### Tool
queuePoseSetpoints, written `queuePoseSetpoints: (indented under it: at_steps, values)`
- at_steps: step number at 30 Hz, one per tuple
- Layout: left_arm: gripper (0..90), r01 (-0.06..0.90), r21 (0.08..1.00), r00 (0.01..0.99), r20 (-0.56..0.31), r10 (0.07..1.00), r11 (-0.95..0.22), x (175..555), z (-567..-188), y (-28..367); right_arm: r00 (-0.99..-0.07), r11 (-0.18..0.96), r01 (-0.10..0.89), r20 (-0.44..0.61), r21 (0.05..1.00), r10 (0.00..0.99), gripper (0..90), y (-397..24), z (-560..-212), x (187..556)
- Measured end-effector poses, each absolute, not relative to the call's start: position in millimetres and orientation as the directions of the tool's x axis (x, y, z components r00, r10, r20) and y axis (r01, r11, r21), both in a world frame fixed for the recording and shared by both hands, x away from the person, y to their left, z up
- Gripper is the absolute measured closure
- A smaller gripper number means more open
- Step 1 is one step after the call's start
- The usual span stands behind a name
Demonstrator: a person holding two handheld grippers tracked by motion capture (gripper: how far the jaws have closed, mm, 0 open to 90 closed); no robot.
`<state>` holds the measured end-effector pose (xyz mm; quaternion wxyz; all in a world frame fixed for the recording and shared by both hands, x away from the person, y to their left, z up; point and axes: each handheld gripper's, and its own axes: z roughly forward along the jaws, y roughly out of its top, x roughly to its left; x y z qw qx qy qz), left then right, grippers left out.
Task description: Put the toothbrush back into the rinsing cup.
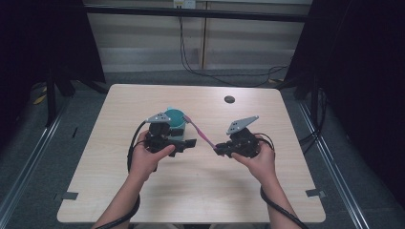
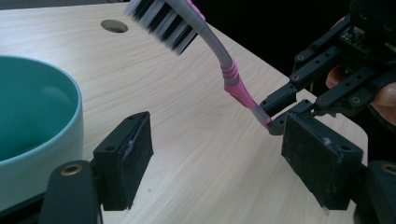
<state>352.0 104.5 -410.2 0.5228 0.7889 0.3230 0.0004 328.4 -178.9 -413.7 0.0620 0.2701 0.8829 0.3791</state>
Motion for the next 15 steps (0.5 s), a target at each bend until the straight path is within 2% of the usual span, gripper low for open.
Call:
queuePoseSetpoints:
  at_steps: [15]
  values:
    - [35.6,0.501,0.835,0.791,-0.335,0.512,-0.228,354.4,-407.5,99.3,-0.853,0.581,0.424,0.092,0.695,0.514,79.1,-173.0,-414.9,330.1]
